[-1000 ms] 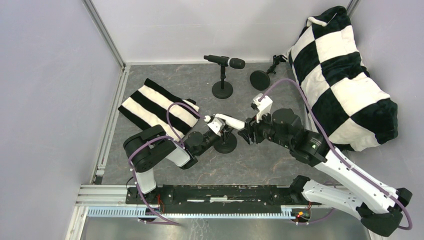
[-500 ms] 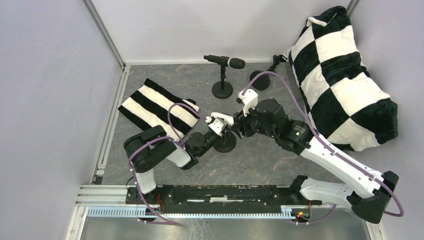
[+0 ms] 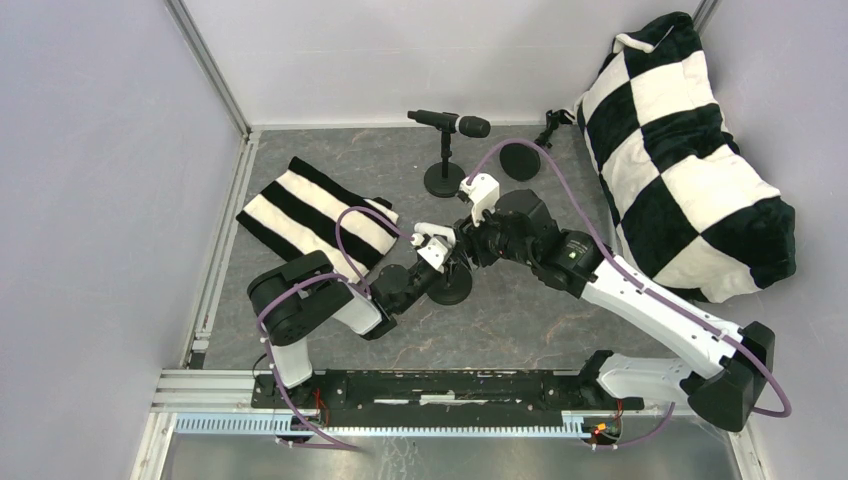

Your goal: Attach the microphones to the stand

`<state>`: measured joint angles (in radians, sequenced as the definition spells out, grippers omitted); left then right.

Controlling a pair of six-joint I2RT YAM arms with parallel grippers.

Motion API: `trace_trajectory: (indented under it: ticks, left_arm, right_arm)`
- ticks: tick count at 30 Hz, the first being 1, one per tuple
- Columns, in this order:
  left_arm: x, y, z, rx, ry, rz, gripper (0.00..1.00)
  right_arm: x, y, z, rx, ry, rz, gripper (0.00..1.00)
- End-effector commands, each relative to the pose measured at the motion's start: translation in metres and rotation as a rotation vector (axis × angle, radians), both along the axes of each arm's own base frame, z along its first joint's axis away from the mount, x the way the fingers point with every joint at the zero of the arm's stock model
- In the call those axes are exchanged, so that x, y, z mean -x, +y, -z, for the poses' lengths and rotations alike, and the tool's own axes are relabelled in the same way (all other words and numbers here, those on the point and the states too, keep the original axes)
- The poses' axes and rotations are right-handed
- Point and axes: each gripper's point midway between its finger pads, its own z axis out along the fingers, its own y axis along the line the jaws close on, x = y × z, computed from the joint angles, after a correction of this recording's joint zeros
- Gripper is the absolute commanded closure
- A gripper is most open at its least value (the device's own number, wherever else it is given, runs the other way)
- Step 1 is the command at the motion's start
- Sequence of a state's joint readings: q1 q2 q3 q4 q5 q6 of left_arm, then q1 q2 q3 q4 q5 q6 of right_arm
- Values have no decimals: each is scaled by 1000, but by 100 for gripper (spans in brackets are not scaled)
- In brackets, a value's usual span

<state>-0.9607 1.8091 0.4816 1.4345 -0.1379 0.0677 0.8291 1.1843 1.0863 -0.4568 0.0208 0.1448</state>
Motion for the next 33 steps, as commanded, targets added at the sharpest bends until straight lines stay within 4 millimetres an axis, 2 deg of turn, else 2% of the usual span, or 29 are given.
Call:
trace_trajectory:
  ticks: [1,11,12,13,15,17,20,24,28,33]
  left_arm:
    - [46,-41,-51,61,-191,217,98]
    - [46,-40,-49,62,-184,212,98]
    - [46,-40,-49,67,-181,209,98]
    - [45,-39,-48,72,-176,207,98]
    - [41,-37,-45,84,-155,175,98]
    - [37,-33,-43,99,-141,151,98]
    - [34,-30,-40,103,-119,129,98]
    - [24,-22,-35,107,-79,60,98]
    - [10,-11,-36,134,-47,-19,98]
    - [-3,-16,-35,108,-46,-58,98]
  right_arm:
    - [-21,-12,61,148,52,58,100]
    - [-28,-10,75,151,65,48,100]
    - [-29,-10,72,150,60,45,100]
    - [-29,-10,69,146,51,44,95]
    - [-31,-11,55,123,15,46,74]
    - [-30,-13,32,81,-36,49,54]
    - [-25,-18,-7,13,-112,47,38]
    - [-8,-35,-58,-69,-208,42,30]
    - [16,-60,-97,-175,-333,53,25]
    - [49,-92,-131,-349,-525,58,22]
